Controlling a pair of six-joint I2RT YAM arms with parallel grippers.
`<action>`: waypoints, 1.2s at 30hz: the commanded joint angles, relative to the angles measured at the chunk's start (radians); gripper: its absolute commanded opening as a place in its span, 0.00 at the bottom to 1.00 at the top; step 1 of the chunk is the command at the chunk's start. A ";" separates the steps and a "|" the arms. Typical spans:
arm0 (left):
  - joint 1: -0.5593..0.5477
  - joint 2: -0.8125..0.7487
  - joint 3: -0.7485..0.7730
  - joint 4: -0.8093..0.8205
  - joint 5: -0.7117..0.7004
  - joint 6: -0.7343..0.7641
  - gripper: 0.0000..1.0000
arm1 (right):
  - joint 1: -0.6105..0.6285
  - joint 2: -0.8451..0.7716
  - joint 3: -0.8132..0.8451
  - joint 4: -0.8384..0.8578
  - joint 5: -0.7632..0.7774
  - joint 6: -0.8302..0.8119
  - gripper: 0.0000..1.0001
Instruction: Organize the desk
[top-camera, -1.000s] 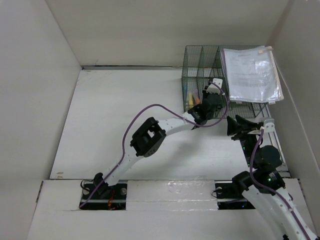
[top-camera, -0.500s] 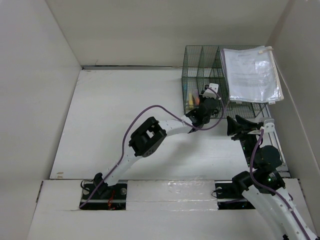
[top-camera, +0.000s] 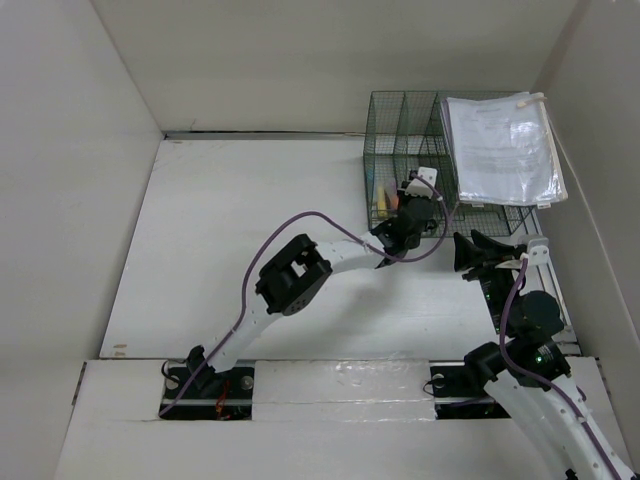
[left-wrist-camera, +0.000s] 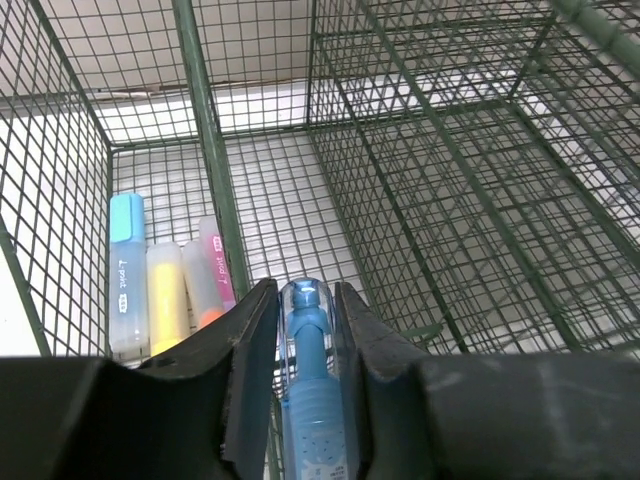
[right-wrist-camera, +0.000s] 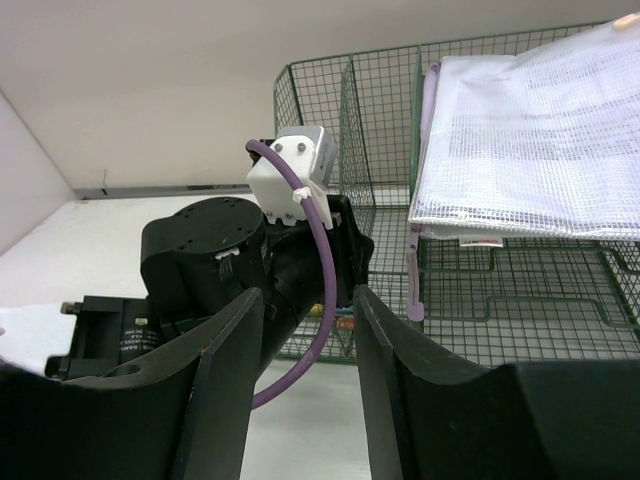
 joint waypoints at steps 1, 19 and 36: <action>-0.024 -0.104 -0.025 0.030 -0.020 0.007 0.24 | -0.001 0.003 -0.005 0.043 -0.008 -0.001 0.47; -0.024 -0.248 -0.216 0.058 0.072 -0.108 0.28 | -0.001 -0.002 -0.005 0.042 -0.008 -0.002 0.47; -0.087 -0.816 -0.656 -0.067 0.028 -0.227 0.99 | -0.001 0.007 0.000 0.040 -0.016 -0.004 0.67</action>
